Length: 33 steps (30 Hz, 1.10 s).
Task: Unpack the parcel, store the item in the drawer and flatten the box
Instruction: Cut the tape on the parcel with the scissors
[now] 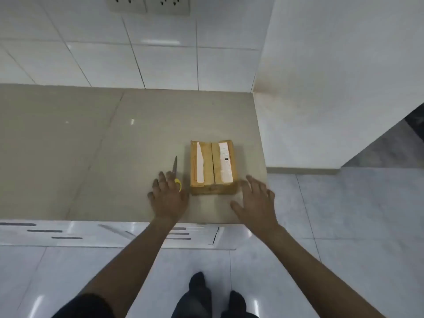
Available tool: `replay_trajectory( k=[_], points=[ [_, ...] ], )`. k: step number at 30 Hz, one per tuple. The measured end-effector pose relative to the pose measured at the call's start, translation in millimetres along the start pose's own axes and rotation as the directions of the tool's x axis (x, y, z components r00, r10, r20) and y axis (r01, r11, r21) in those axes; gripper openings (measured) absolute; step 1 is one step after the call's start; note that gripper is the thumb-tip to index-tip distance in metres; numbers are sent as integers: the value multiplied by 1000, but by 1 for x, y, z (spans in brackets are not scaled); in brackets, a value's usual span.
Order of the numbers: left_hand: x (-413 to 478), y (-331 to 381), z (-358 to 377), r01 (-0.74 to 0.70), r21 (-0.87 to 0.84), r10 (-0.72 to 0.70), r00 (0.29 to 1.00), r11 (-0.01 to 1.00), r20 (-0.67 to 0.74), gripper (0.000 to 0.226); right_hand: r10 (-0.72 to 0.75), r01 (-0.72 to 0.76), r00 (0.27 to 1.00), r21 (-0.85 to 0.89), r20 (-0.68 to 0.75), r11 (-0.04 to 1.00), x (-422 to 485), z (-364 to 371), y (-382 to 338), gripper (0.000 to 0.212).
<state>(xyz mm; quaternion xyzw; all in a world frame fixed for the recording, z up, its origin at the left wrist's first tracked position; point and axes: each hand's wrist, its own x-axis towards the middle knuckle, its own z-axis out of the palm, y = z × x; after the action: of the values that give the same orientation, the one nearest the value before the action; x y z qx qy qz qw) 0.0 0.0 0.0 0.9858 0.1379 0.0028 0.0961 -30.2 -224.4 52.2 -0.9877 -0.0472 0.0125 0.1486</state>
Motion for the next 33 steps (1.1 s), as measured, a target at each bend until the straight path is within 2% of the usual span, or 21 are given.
replay_trajectory(
  k=[2,4,7,9,11,12,14,16,17,19,20,22,23,25,28,33],
  points=[
    [12,-1,-1,-39,80,32,996,996,82,61,-56,59,996,34,-75,998,24,0,-6,70],
    [20,-3,0,-99,130,89,993,987,78,46,-125,126,992,8,-20,992,51,1,-9,81],
    [20,-4,-6,-193,177,185,981,965,59,25,-155,156,981,-7,119,988,75,16,-13,90],
    [28,-7,-10,-222,151,215,975,963,62,23,-148,147,977,17,156,989,84,25,-12,93],
    [40,-13,-10,-245,103,237,968,964,85,32,-130,125,979,42,156,991,88,32,-12,94],
    [45,-17,-11,-244,36,240,967,969,86,36,-128,121,981,52,148,991,89,36,-11,94],
    [56,-27,-16,-163,-218,189,976,962,105,38,-120,112,982,62,147,992,87,40,-11,94],
    [56,-41,-26,-125,-425,167,984,896,62,34,-106,91,982,97,156,991,87,42,-10,95],
    [51,-48,-32,-178,-484,201,980,857,-4,31,-103,85,981,112,167,990,87,42,-10,95],
    [36,-64,-44,-417,-496,406,904,762,-135,27,-114,91,977,137,177,986,88,41,-10,95],
    [26,-72,-49,-519,-487,525,840,703,-137,25,-128,101,976,156,175,983,88,41,-10,95],
    [11,-85,-53,-632,-435,690,723,642,-32,23,-177,146,972,193,155,970,88,41,-9,93],
    [6,-88,-53,-653,-394,717,696,646,22,23,-200,168,969,205,145,964,89,41,-9,93],
    [3,-86,-49,-628,-339,683,728,701,63,23,-217,183,966,220,143,958,89,42,-8,92],
    [7,-76,-50,-556,-348,605,795,755,44,22,-215,177,965,234,150,956,89,42,-7,93],
    [18,-60,-54,-586,-356,639,768,728,41,21,-195,153,961,215,195,965,91,43,-5,95]
  ],
)
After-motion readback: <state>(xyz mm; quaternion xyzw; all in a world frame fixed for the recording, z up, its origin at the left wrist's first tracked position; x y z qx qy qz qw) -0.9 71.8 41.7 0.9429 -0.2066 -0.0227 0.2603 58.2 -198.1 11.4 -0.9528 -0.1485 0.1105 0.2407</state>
